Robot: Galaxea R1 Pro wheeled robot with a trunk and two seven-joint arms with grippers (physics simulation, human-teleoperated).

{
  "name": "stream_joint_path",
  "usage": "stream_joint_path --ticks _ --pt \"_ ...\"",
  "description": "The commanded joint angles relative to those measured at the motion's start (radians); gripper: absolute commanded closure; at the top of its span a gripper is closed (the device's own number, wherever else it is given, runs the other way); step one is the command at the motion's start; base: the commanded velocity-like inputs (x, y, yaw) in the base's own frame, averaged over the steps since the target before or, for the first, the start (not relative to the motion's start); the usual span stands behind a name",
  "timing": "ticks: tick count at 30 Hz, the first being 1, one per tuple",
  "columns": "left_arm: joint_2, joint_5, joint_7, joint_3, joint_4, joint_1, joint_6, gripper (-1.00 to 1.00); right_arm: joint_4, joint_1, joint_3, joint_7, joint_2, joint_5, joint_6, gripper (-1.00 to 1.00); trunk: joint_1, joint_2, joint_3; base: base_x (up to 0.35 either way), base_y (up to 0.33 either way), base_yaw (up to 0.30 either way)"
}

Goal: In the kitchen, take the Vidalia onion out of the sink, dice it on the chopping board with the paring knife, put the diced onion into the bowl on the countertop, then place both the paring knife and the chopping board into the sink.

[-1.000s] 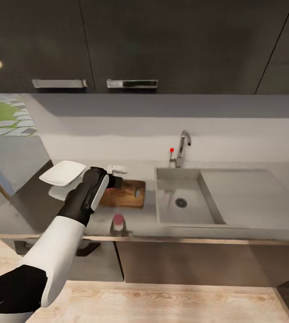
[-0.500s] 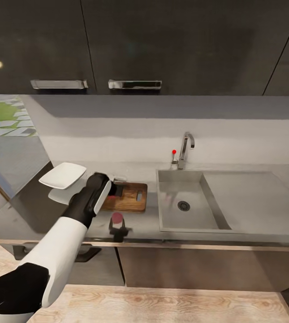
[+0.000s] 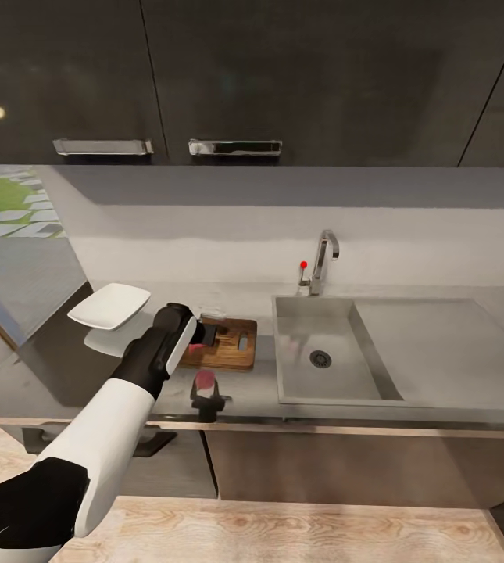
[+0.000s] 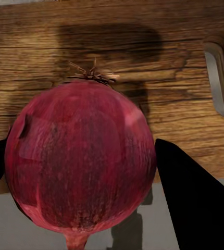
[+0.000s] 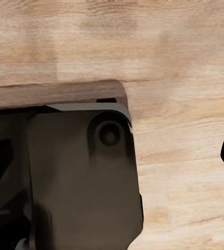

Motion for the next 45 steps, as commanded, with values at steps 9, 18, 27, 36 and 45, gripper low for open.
stream_joint_path --ticks 9,18,27,36,45 --pt "0.001 0.008 0.008 -0.002 -0.019 -0.001 0.004 1.0 0.001 -0.001 -0.006 -0.006 0.0 0.01 -0.004 -1.0 0.001 -0.002 -0.002 0.0 0.0 0.0" --pt "0.001 0.008 0.008 -0.001 -0.023 -0.001 0.004 1.0 0.001 -0.001 -0.007 -0.007 0.001 0.009 -0.004 -1.0 0.001 -0.002 -0.002 0.187 0.0 0.0" --pt "0.003 0.008 0.008 0.0 -0.018 -0.001 0.004 1.0 0.001 -0.001 -0.009 -0.006 0.003 0.008 -0.003 -1.0 0.001 -0.002 -0.003 0.038 0.0 0.0" --pt "0.004 0.008 0.008 0.0 -0.007 -0.001 0.004 1.0 0.001 -0.001 -0.009 -0.005 0.003 0.008 -0.002 -1.0 0.001 -0.002 -0.015 0.0 0.0 0.0" --pt "0.004 0.008 0.008 0.0 -0.007 -0.001 0.004 1.0 0.001 -0.001 -0.009 -0.005 0.003 0.008 -0.002 -1.0 0.001 -0.002 -0.028 0.0 0.0 0.0"
